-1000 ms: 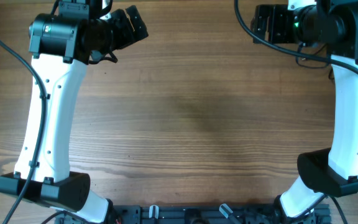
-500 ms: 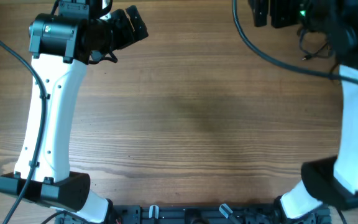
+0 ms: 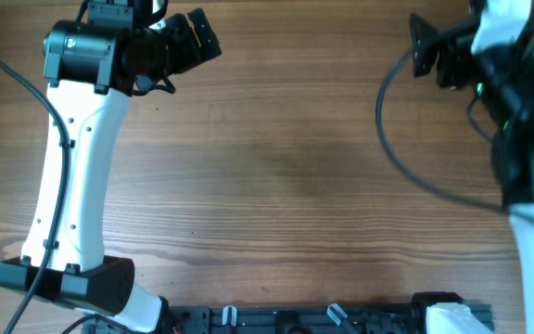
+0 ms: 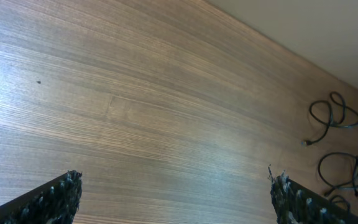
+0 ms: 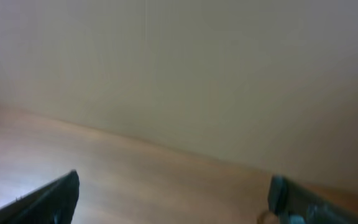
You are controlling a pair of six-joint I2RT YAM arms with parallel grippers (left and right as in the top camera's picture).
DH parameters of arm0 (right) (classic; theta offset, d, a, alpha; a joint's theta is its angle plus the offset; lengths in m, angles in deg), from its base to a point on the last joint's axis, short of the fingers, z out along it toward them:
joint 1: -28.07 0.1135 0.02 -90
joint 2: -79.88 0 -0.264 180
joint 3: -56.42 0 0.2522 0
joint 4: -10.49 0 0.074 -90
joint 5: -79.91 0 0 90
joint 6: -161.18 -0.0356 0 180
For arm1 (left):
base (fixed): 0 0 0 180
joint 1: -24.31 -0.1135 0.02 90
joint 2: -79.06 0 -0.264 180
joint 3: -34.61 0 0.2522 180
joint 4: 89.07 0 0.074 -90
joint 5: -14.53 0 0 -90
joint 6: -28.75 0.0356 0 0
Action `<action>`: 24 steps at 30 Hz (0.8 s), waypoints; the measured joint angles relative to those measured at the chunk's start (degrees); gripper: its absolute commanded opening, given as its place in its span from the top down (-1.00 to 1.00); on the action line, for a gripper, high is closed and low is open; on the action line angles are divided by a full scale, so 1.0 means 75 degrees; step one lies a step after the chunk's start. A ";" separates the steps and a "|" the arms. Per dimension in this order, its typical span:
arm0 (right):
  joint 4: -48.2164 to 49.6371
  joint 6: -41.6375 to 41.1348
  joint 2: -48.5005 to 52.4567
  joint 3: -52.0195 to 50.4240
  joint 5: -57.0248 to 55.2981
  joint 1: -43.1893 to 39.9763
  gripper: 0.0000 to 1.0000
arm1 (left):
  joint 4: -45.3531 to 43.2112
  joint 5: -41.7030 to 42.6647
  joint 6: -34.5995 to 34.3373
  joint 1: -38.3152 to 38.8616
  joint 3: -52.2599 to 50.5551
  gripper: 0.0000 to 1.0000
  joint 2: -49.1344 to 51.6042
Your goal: Untangle cables
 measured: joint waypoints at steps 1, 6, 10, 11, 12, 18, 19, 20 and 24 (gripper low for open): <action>0.0685 0.0003 -0.0437 -0.0822 0.0020 -0.0047 -0.99 | 0.0000 0.0006 0.0000 0.0000 0.0000 -1.00 0.0000; 0.3783 0.0032 -0.2495 -0.4383 -0.0009 -0.0082 -0.99 | 0.0006 0.0006 0.0000 0.0000 0.0000 -1.00 0.0003; 0.4663 0.0020 -0.3704 -0.6196 -0.0204 -0.0082 -0.99 | 0.0006 0.0003 0.0000 0.0000 0.0000 -1.00 0.0006; 0.4707 -0.0032 -0.4083 -0.6650 -0.0297 -0.0082 -0.99 | 0.0003 0.0003 0.0000 0.0000 -0.0003 -1.00 0.0006; 0.4736 -0.0102 -0.4368 -0.6965 -0.0425 -0.0082 -0.99 | 0.0006 0.0006 0.0000 0.0000 -0.0003 -1.00 0.0006; 0.5068 -0.0708 -0.6283 -0.8836 -0.0991 -0.0082 -0.99 | 0.0012 0.0006 0.0000 0.0000 -0.0003 -1.00 0.0006; 0.5080 -0.0793 -0.6624 -0.9116 -0.1023 -0.0082 -0.99 | 0.0012 0.0006 0.0000 0.0000 -0.0003 -1.00 0.0006; 0.5091 -0.0871 -0.6860 -0.9311 -0.1046 -0.0082 -1.00 | 0.0012 0.0006 0.0000 0.0000 -0.0003 -1.00 0.0006; 0.4893 -0.1072 -0.7560 -0.9818 -0.1078 -0.0082 -0.99 | 0.0009 0.0006 0.0000 0.0000 -0.0003 -1.00 0.0009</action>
